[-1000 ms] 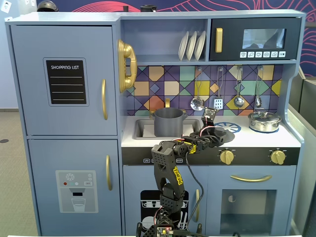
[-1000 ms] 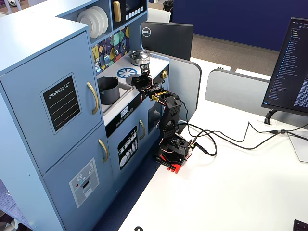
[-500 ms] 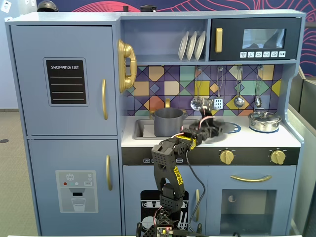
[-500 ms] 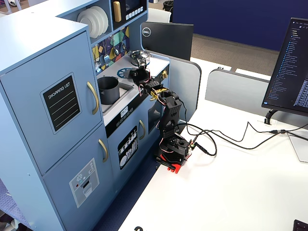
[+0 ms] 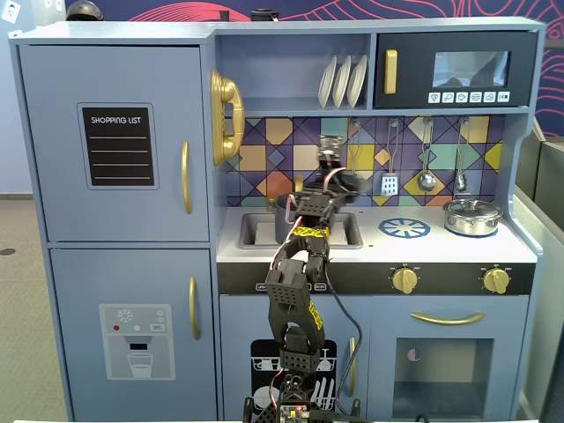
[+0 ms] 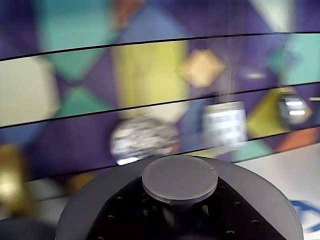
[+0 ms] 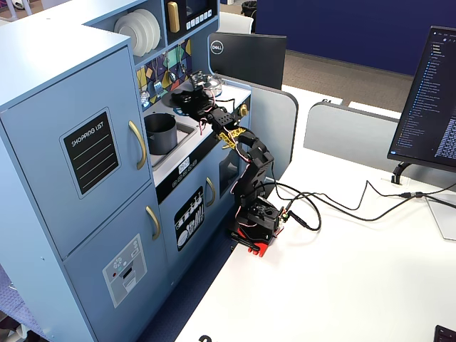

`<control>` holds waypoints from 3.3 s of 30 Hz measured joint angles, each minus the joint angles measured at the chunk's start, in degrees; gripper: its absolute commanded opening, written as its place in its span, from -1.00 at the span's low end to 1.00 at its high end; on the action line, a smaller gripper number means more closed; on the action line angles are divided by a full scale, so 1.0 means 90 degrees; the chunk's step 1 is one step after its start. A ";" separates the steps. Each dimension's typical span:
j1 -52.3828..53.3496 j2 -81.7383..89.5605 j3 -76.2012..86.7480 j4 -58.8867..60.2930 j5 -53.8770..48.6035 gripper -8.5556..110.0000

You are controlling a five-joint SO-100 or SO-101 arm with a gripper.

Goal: Pick up the lid from the counter and put it on the gray recipient

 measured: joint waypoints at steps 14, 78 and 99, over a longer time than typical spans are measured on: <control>-0.1299 0.0049 0.0098 0.0205 0.0186 -0.86; -0.1475 0.6670 0.6025 0.5957 0.1221 -0.86; -0.1650 0.7461 0.8594 0.7002 0.0664 -0.83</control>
